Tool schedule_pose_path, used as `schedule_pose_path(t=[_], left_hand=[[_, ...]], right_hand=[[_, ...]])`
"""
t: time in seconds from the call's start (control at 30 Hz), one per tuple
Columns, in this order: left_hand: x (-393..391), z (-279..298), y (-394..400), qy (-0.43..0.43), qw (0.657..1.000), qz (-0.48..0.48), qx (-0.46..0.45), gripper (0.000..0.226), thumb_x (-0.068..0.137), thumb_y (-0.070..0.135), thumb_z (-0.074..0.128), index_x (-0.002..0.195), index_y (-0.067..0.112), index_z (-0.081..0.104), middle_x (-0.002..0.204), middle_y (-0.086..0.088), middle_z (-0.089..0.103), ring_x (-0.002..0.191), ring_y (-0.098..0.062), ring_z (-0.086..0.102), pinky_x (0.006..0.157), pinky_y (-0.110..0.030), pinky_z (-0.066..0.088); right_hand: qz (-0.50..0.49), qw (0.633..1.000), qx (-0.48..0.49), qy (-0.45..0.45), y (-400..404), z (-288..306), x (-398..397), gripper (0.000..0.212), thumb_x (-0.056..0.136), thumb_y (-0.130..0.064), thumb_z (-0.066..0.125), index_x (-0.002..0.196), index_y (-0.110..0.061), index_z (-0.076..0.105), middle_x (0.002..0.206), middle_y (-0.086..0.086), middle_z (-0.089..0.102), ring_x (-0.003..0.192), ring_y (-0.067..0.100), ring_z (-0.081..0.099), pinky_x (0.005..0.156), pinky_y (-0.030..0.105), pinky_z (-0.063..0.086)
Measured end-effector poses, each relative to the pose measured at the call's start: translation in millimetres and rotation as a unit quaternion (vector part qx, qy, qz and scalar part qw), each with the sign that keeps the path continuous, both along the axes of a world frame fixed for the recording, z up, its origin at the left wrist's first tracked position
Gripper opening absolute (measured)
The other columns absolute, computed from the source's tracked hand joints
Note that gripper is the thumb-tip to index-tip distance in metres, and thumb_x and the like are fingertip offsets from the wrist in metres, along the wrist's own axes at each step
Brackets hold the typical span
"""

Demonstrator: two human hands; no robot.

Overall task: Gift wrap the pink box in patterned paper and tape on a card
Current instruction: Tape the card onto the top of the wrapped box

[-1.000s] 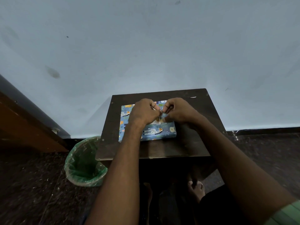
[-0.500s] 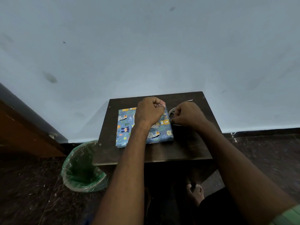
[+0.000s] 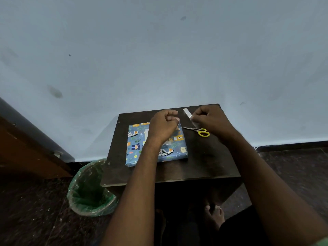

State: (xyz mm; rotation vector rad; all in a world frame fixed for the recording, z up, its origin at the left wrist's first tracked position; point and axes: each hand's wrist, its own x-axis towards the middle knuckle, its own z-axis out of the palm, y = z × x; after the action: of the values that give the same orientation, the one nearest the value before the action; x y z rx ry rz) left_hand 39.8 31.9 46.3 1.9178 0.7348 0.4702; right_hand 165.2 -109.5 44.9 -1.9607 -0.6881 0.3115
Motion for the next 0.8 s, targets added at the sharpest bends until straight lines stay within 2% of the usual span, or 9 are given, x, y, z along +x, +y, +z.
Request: schedule_pose_path(t=[0.1,0.17,0.27,0.33,0.47,0.67,0.73,0.8], left_hand=[[-0.8,10.6,-2.9,-0.059,0.973,0.022,-0.222,0.024,0.101,0.01,0.068,0.123,0.006,0.074,0.11,-0.009,0.08,0.084,-0.015,0.071,0.062,-0.02,0.054],[-1.7,14.8,-2.8,-0.089,0.954,0.031,-0.283,0.021,0.099,0.011,0.071,0.118,0.005,0.077,0.11,-0.013,0.081,0.081,-0.013,0.071,0.062,-0.021,0.053],[-2.9,15.9,-4.5,-0.126,0.948,0.056,-0.288,0.019,0.093,0.008,0.079,0.111,0.003,0.08,0.084,-0.006,0.08,0.064,-0.004,0.07,0.055,-0.016,0.052],[-2.3,15.2,-4.6,-0.143,0.942,0.084,-0.294,0.017,0.089,0.006,0.082,0.106,0.001,0.08,0.074,-0.003,0.077,0.059,-0.005,0.068,0.051,-0.015,0.05],[-2.6,15.3,-1.9,-0.139,0.91,0.108,-0.375,0.018,0.085,0.017,0.088,0.098,0.007,0.08,0.087,-0.006,0.08,0.069,-0.008,0.073,0.053,-0.015,0.051],[-4.5,18.1,-1.0,-0.151,0.859,0.109,-0.476,0.022,0.087,0.019,0.087,0.104,0.009,0.078,0.097,-0.007,0.082,0.073,-0.009,0.077,0.051,-0.014,0.052],[-4.6,17.5,-2.3,-0.157,0.871,0.115,-0.452,0.018,0.087,0.015,0.086,0.102,0.008,0.079,0.095,-0.009,0.082,0.071,-0.01,0.076,0.049,-0.014,0.05],[-3.5,14.7,-3.7,-0.171,0.908,0.133,-0.358,0.008,0.089,0.01,0.083,0.096,0.006,0.081,0.085,-0.009,0.081,0.067,-0.012,0.073,0.05,-0.017,0.051]], right_hand=[[0.029,0.996,0.067,0.044,1.0,0.2,-4.4,0.006,0.076,-0.016,0.073,0.075,-0.012,0.076,0.071,0.009,0.074,0.067,0.023,0.068,0.077,0.055,0.061],[0.046,0.994,0.085,0.041,3.7,1.1,-8.7,0.005,0.079,-0.018,0.073,0.077,-0.013,0.076,0.074,0.008,0.075,0.07,0.022,0.07,0.079,0.054,0.061],[0.061,0.994,0.089,-0.017,8.2,-0.3,-15.5,0.007,0.086,-0.013,0.076,0.079,-0.016,0.076,0.074,-0.002,0.075,0.07,0.012,0.069,0.072,0.038,0.06],[0.062,0.993,0.09,-0.05,11.7,-0.5,-20.5,0.009,0.087,-0.012,0.078,0.079,-0.015,0.075,0.073,-0.004,0.075,0.068,0.01,0.068,0.068,0.03,0.056],[0.056,0.988,0.099,-0.104,16.9,-1.5,-28.1,0.008,0.088,-0.013,0.078,0.082,-0.015,0.072,0.073,-0.005,0.073,0.069,0.014,0.071,0.068,0.035,0.06],[0.035,0.984,0.093,-0.147,19.6,-1.9,-30.2,0.008,0.087,-0.014,0.079,0.083,-0.015,0.072,0.075,-0.008,0.073,0.071,0.009,0.07,0.069,0.036,0.059],[0.032,0.984,0.081,-0.158,19.0,-1.4,-31.3,0.009,0.085,-0.013,0.079,0.081,-0.014,0.072,0.073,-0.008,0.072,0.068,0.009,0.069,0.068,0.036,0.058],[0.025,0.983,0.072,-0.164,19.0,-0.6,-32.6,0.01,0.084,-0.013,0.078,0.078,-0.015,0.071,0.07,-0.008,0.072,0.065,0.01,0.068,0.067,0.038,0.058]])
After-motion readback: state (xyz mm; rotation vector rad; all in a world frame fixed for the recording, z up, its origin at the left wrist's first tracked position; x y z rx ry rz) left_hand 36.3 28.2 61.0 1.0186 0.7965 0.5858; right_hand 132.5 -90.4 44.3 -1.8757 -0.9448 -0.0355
